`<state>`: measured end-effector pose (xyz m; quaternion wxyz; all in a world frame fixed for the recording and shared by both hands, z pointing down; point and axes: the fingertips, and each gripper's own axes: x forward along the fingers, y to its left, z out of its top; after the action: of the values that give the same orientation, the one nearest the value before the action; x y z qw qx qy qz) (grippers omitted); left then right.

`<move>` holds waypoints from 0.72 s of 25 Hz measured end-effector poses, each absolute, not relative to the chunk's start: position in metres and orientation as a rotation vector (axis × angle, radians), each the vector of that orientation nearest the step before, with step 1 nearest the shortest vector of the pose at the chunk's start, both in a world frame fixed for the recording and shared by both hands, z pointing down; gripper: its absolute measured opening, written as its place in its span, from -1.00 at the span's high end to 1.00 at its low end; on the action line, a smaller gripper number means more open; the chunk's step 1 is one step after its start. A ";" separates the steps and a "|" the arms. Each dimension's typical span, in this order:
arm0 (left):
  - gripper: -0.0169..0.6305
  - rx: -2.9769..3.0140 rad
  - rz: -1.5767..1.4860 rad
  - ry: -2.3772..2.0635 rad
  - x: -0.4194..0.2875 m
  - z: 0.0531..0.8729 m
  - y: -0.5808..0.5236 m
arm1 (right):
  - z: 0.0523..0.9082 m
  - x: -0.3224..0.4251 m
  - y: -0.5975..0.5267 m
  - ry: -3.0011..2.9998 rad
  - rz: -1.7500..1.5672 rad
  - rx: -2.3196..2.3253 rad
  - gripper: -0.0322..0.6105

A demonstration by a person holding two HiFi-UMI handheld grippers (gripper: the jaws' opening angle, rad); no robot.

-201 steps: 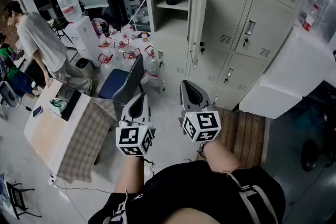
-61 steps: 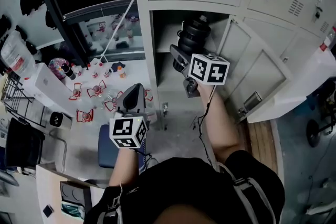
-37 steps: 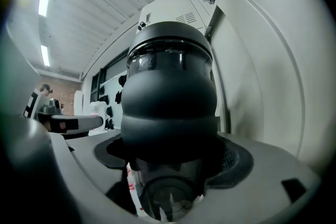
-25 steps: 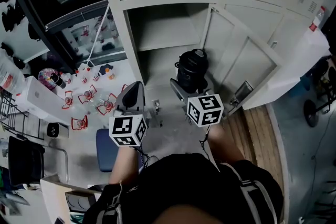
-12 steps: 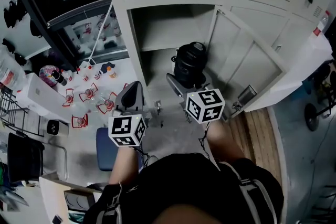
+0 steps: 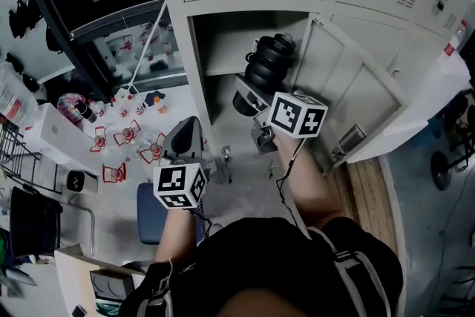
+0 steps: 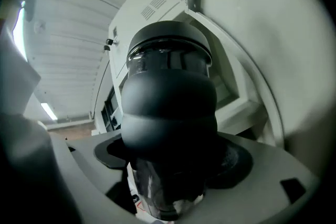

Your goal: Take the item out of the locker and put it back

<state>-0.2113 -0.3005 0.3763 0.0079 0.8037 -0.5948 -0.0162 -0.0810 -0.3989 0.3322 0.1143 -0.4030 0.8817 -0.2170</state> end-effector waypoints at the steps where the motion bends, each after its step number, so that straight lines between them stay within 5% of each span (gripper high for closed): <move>1: 0.91 2.510 -0.053 -1.862 -0.213 0.376 -0.300 | 0.329 -0.083 -0.403 2.571 -0.674 -1.163 -0.43; 9: 0.91 2.491 -0.069 -1.887 -0.225 0.374 -0.299 | 0.295 -0.095 -0.446 2.492 -0.826 -1.078 -0.43; 18: 0.91 2.455 -0.068 -1.933 -0.248 0.373 -0.292 | 0.277 -0.105 -0.501 2.575 -0.635 -1.289 -0.44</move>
<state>-0.2480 -0.2921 0.3731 0.0078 0.7855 -0.6185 -0.0218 -0.1051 -0.5009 0.2770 0.0964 -0.4351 0.8692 -0.2143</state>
